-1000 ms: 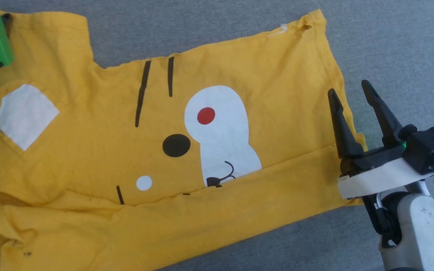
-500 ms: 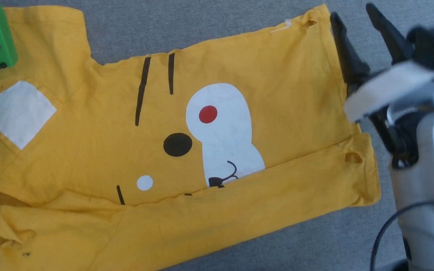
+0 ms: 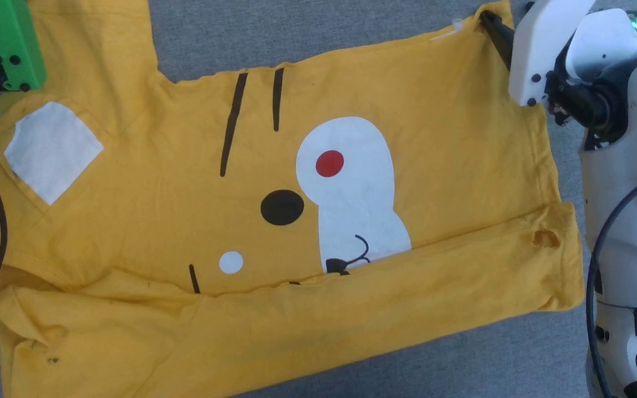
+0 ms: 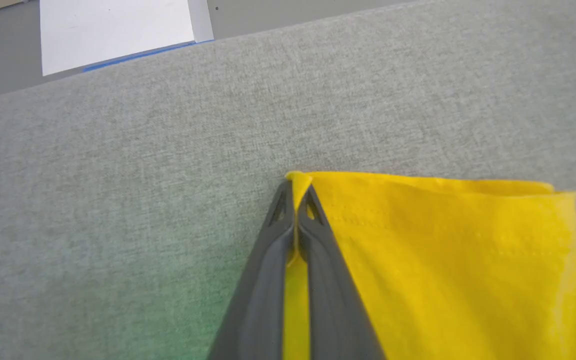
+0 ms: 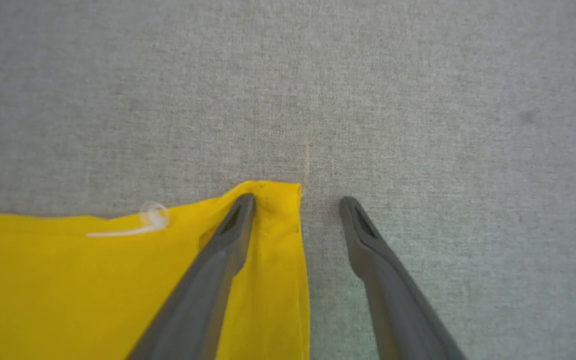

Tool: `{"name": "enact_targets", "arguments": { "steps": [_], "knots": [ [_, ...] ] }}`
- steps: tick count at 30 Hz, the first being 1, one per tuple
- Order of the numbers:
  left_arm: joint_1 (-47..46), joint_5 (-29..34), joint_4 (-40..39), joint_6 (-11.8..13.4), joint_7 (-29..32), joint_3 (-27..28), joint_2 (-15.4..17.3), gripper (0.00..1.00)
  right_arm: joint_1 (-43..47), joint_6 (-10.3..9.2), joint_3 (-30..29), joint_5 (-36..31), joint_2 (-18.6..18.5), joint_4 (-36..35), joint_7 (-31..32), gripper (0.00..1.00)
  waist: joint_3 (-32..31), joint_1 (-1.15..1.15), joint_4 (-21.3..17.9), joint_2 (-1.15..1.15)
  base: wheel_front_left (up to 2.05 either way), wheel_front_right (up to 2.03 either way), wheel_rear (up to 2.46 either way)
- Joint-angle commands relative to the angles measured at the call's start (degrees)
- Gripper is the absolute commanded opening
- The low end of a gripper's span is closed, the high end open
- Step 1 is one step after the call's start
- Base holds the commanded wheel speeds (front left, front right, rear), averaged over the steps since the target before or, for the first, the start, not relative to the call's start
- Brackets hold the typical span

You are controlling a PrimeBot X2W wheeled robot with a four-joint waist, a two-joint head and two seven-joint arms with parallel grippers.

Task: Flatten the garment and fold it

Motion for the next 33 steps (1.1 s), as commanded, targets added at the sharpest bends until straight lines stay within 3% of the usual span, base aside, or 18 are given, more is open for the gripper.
{"name": "enact_targets", "arguments": {
  "steps": [1,2,7,14,20,21,26,33],
  "knots": [
    [1.25,-0.64,1.76,-0.35,0.01,-0.82,-0.54,0.00,0.53,-0.09,0.58,-1.07,0.36,1.11,2.17,0.05,-0.12,0.00,0.23,0.00,0.00,0.00,0.00],
    [1.26,-0.58,1.92,-0.52,-0.76,-0.88,-0.72,0.00,0.54,-0.09,0.68,-1.56,0.27,0.94,3.19,0.00,-0.32,0.00,0.39,0.00,0.00,0.00,0.00],
    [1.91,0.60,2.29,-2.13,-9.75,-0.39,-1.37,0.00,1.82,-0.09,1.23,-2.17,-0.66,-1.04,1.20,0.00,-2.35,0.00,1.36,0.00,0.00,0.00,0.00],
    [8.64,0.86,2.46,-5.13,-30.97,1.67,-3.98,0.00,8.99,-0.09,3.71,-0.09,-3.28,-3.66,-12.68,0.00,-10.10,0.00,4.10,0.00,0.00,0.00,0.00],
    [20.43,-1.23,-1.37,-4.91,-41.51,3.58,-6.32,0.00,18.14,-0.09,5.06,1.41,-5.72,-6.00,-24.53,0.00,-18.22,0.00,7.11,0.00,0.00,0.00,0.00],
    [26.73,-2.99,-4.29,-4.85,-44.32,4.33,-7.40,0.00,22.73,-0.09,5.14,2.02,-7.05,-7.00,-28.73,0.00,-21.78,0.00,8.56,0.00,0.00,0.00,0.00],
    [38.57,-5.55,-7.94,-3.49,-46.03,5.20,-8.38,0.00,30.40,-0.09,5.20,3.16,-9.11,-7.19,-33.64,0.00,-26.55,0.00,10.30,0.00,0.00,0.00,0.00],
    [52.76,-10.16,-11.50,-2.23,-45.84,5.77,-10.21,0.00,37.94,-0.09,4.21,4.24,-11.62,-6.22,-32.66,0.00,-28.87,0.00,11.98,0.00,0.00,0.00,0.00]
  ]
}}
